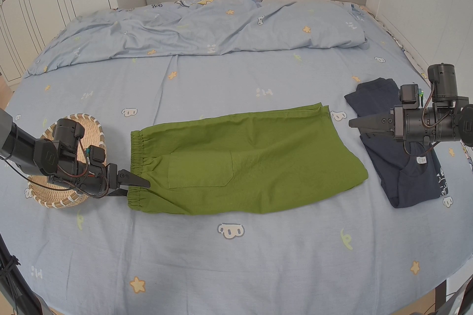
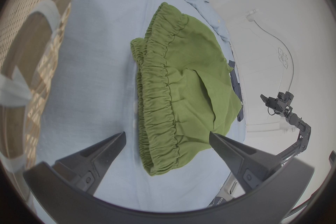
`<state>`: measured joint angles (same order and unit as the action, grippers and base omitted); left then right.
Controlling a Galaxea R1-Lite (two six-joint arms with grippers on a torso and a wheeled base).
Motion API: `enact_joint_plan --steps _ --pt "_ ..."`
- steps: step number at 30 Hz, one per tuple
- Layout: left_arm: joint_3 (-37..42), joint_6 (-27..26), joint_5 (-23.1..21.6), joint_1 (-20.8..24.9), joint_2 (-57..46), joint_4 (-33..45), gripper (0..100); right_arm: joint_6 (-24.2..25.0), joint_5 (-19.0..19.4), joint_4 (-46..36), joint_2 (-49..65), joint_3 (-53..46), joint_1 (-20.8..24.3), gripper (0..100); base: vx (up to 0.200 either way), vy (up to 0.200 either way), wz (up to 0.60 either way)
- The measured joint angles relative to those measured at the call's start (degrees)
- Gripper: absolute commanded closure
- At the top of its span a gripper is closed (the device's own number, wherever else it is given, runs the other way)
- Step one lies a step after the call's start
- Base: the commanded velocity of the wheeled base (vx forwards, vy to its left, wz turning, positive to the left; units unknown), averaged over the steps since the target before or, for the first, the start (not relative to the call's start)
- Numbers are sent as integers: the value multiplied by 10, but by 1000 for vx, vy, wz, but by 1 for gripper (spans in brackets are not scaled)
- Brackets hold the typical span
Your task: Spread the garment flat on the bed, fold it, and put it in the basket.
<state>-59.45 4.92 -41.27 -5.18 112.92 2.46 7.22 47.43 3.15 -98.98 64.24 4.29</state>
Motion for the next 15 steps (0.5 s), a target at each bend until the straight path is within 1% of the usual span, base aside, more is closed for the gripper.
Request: enact_joint_plan --steps 5,8,15 --pt "-4 12 -3 7 2 -7 0 0 0 0 4 -1 0 0 0 0 0" --pt "-5 23 -3 9 6 -30 0 0 0 6 4 -2 0 0 0 0 0" --pt "-5 96 -2 16 17 -81 0 1 -1 23 4 -8 2 0 0 0 0"
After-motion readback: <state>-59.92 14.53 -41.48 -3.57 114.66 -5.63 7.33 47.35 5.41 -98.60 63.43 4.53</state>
